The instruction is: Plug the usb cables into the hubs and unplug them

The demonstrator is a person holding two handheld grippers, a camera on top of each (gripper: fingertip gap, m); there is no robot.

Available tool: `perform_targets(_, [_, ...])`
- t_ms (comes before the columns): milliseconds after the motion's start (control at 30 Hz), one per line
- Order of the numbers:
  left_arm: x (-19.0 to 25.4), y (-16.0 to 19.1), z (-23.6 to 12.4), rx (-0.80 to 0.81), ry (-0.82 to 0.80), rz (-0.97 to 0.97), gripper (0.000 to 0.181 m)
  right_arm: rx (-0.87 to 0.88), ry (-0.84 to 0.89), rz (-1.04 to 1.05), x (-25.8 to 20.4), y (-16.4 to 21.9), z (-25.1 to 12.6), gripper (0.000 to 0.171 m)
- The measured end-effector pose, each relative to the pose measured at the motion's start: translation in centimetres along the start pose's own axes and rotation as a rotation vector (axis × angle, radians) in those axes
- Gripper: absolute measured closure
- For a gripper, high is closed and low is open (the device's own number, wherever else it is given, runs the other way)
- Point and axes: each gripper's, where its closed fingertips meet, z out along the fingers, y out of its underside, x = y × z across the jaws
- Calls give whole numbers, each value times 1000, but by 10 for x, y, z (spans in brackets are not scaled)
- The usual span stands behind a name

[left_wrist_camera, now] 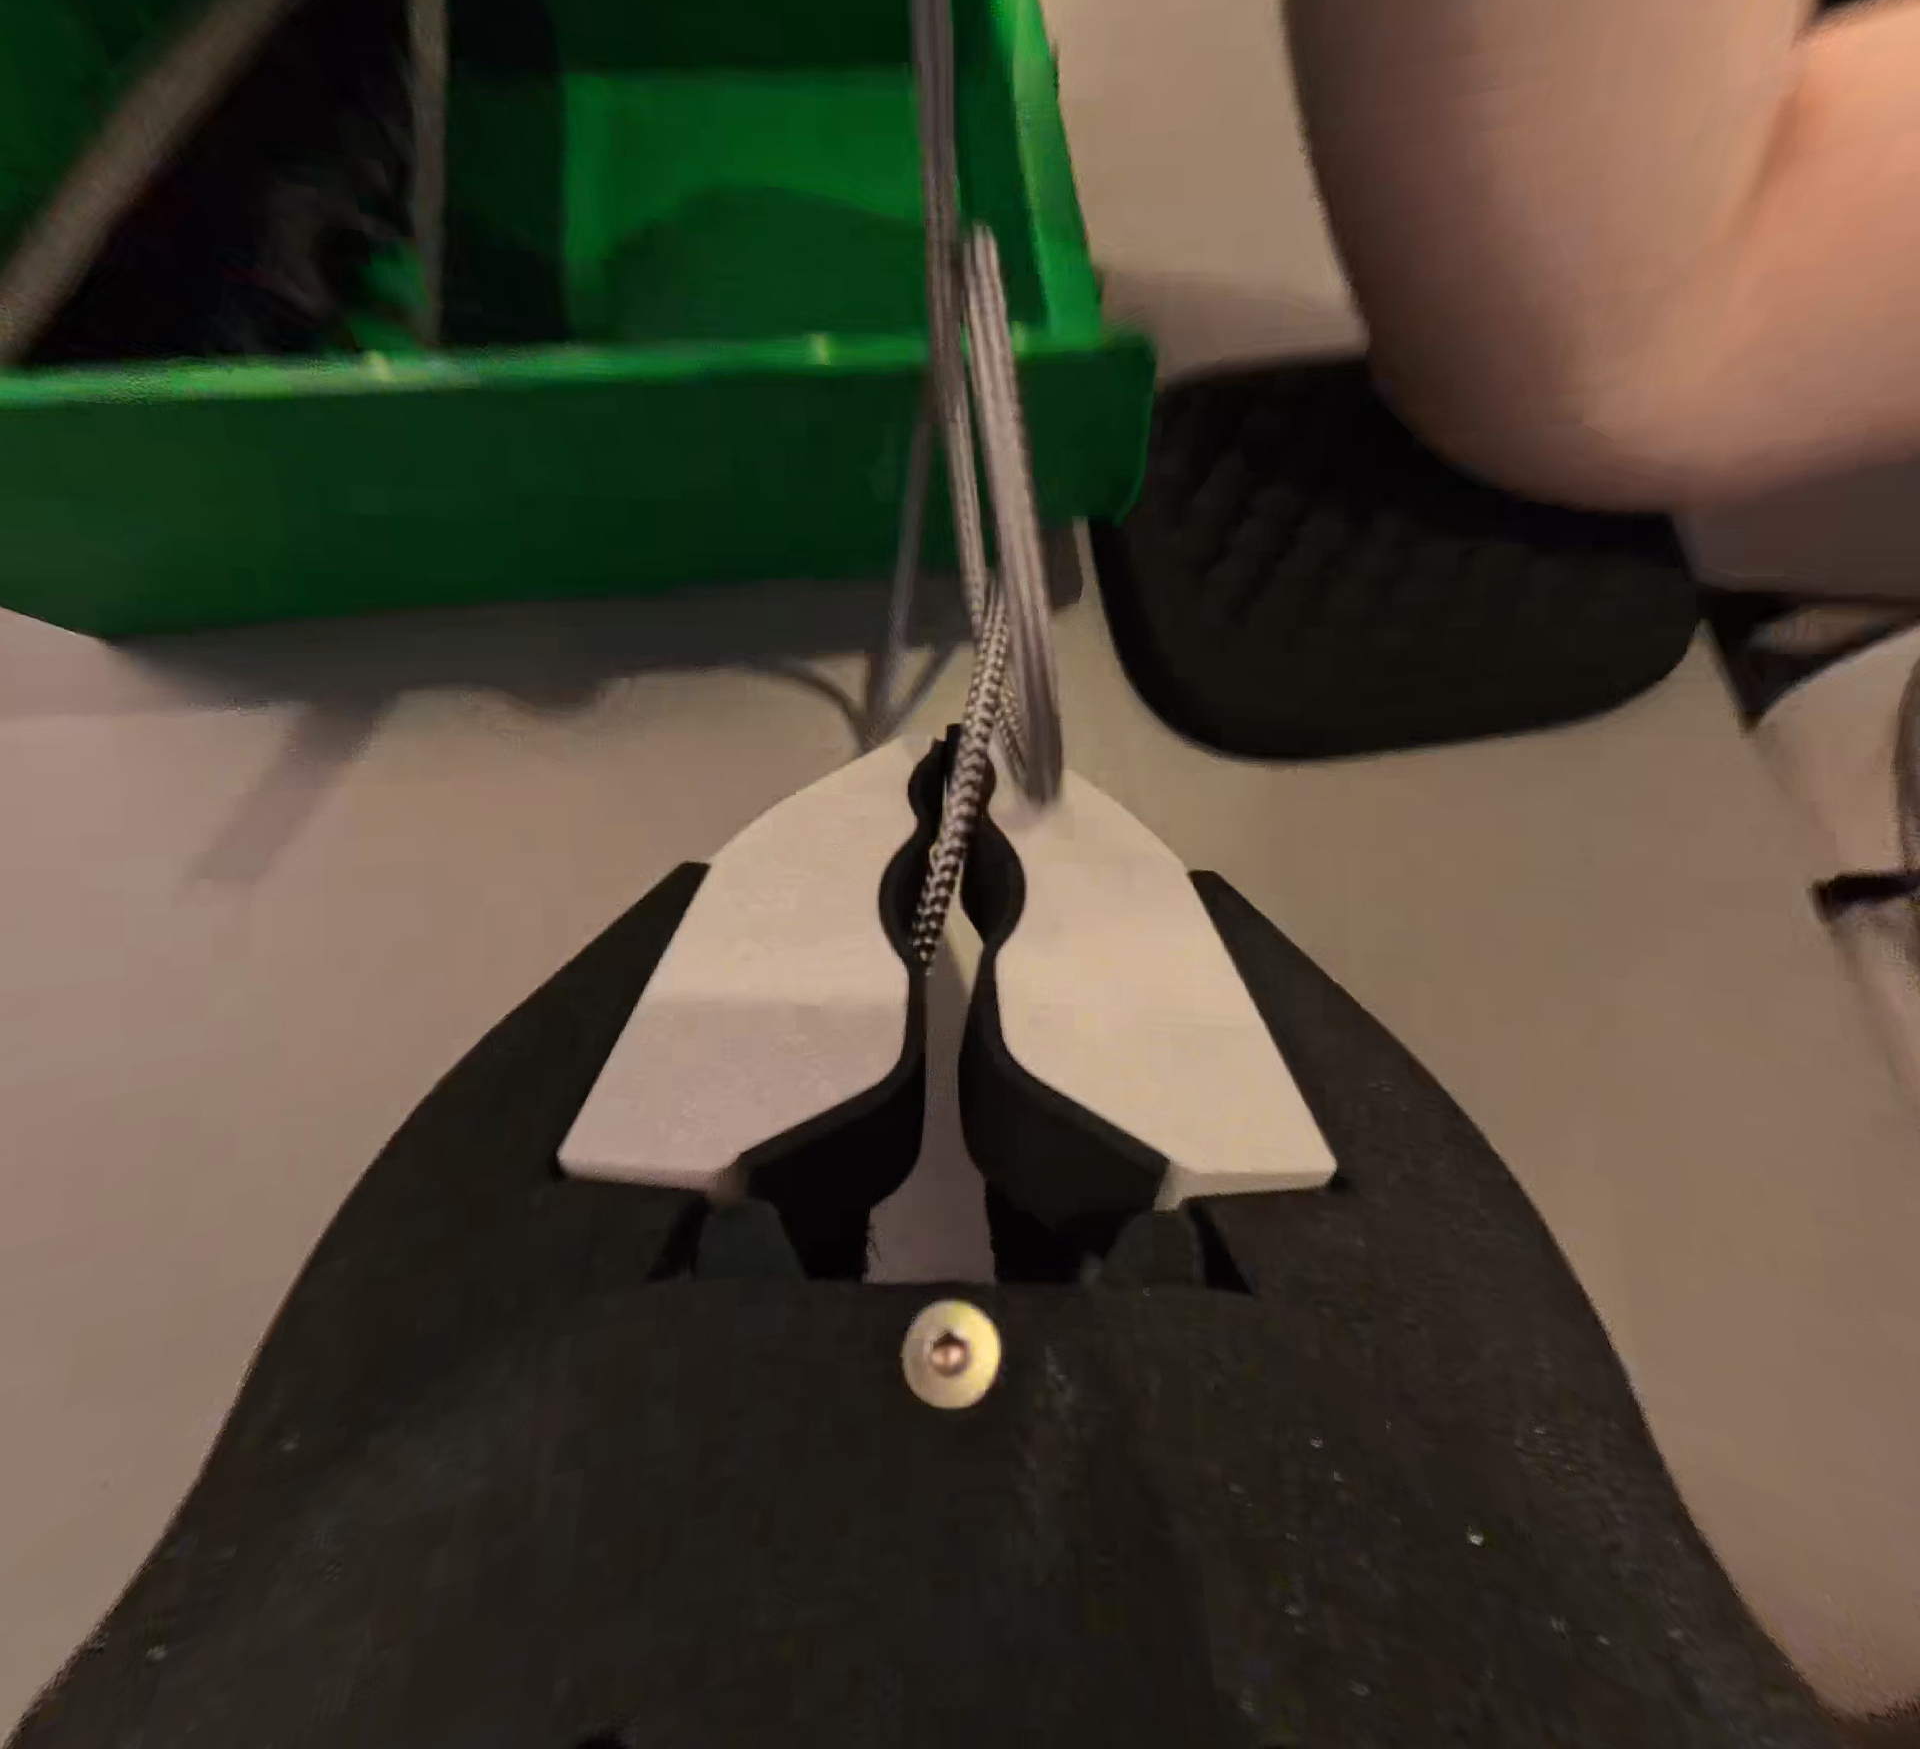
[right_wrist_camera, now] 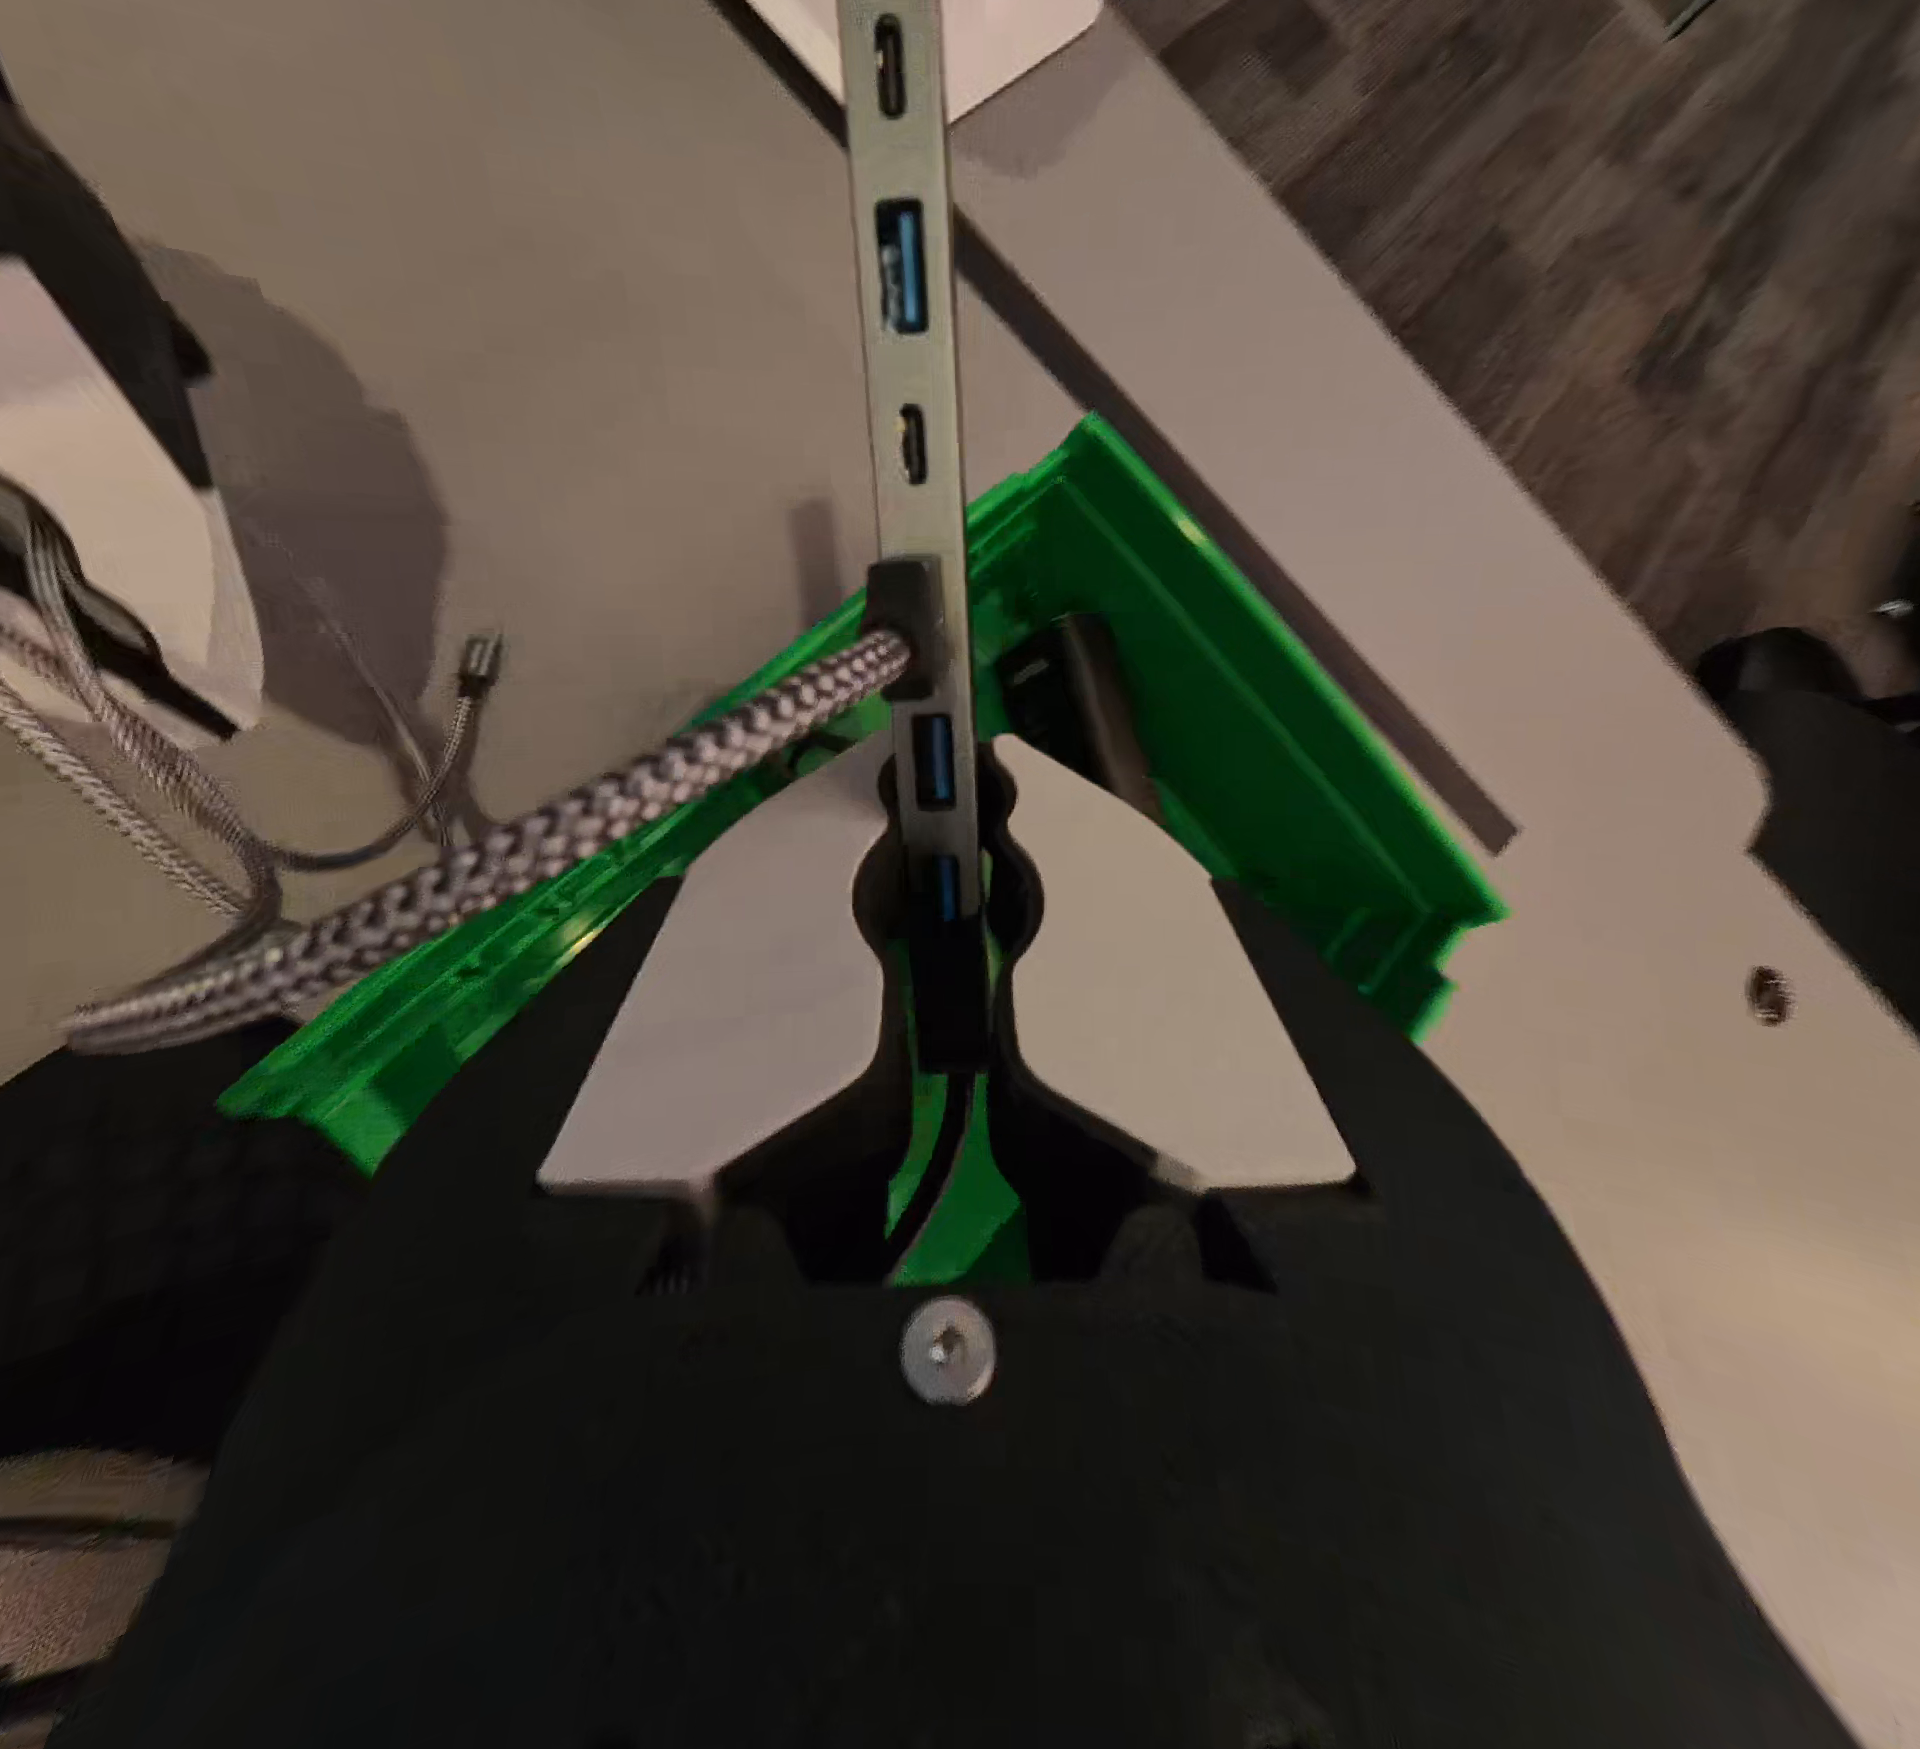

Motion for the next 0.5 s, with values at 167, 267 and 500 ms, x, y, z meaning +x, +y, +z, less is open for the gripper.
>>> perform_targets(167, [8, -62, -57, 337, -23, -68, 181, 13, -153, 142, -1, 26, -2, 160])
perform_targets(267, [0, -90, -80, 442, -28, -98, 181, 75, -127, 252, 20, 36, -10, 160])
perform_targets(500, [-32, -188, -111, 469, -112, -48, 181, 130, 30, 534, 75, 76, -23, 159])
